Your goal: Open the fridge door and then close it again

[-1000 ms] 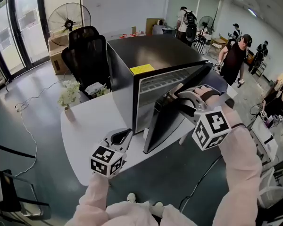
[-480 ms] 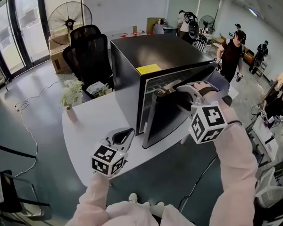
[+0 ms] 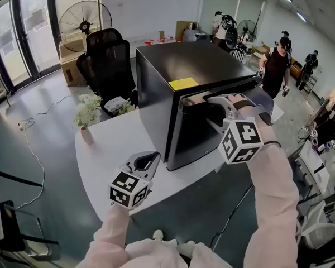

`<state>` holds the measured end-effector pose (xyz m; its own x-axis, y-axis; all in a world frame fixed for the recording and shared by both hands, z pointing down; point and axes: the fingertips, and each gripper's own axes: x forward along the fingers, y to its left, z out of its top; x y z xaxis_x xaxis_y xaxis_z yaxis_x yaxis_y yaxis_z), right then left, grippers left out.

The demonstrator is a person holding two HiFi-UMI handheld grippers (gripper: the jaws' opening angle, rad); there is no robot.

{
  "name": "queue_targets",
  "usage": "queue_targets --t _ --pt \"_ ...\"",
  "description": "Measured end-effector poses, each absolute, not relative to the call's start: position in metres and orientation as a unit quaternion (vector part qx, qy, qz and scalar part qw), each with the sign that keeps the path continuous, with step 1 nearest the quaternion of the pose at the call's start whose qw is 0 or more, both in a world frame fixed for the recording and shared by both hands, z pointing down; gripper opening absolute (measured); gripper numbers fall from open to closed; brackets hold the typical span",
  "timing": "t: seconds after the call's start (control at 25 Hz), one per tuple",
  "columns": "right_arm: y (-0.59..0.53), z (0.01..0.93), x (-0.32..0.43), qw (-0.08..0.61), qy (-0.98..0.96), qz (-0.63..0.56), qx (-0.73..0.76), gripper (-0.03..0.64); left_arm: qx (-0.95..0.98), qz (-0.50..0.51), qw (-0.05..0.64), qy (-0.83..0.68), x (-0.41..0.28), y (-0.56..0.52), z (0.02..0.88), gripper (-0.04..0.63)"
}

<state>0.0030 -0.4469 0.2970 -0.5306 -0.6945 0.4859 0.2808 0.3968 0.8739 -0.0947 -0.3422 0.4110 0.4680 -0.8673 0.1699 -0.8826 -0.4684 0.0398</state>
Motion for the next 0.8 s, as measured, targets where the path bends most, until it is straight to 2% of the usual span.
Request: queue_targets --t 0.32,0.8 --pt "-0.458 0.297 -0.008 0.462 -0.697 -0.526 0.156 0.156 0.853 0.066 0.064 -0.514 -0.105 -0.344 0.415 0.011" --pt "-0.457 0.297 -0.007 0.425 -0.699 -0.550 0.169 0.161 0.847 0.053 0.068 -0.525 -0.111 -0.341 0.411 0.011"
